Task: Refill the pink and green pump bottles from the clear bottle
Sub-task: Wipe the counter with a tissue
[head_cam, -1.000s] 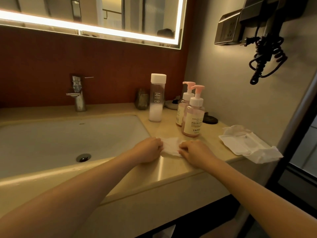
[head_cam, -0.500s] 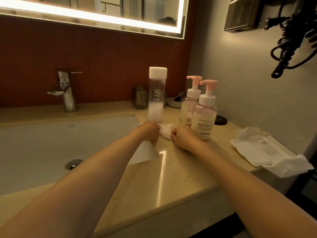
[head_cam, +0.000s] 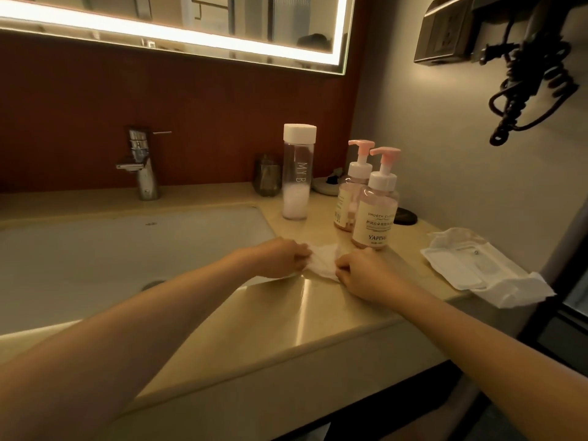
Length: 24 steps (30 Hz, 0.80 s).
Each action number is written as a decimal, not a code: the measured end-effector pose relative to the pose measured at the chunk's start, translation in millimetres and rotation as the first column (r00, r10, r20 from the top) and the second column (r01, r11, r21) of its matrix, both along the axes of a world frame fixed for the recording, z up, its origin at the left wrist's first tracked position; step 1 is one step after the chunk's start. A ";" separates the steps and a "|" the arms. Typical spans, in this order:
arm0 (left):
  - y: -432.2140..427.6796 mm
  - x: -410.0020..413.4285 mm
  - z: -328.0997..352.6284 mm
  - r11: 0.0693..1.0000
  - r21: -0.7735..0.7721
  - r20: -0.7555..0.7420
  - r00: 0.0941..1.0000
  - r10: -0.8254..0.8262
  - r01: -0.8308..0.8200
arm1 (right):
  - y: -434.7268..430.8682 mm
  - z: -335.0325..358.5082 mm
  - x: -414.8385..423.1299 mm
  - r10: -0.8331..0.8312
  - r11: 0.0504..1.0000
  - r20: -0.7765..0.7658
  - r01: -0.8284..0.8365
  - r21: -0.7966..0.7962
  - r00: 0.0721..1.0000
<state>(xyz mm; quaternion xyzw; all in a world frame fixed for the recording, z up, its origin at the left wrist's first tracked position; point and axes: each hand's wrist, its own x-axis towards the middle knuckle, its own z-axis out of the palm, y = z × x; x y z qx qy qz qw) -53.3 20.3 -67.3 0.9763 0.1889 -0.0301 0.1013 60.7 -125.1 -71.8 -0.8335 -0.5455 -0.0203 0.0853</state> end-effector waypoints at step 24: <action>-74.0 -149.0 -5.1 0.961 -0.032 0.382 0.885 0.266 -0.276 | -40.6 27.2 -120.0 0.177 0.984 -0.030 -0.176 0.028 0.984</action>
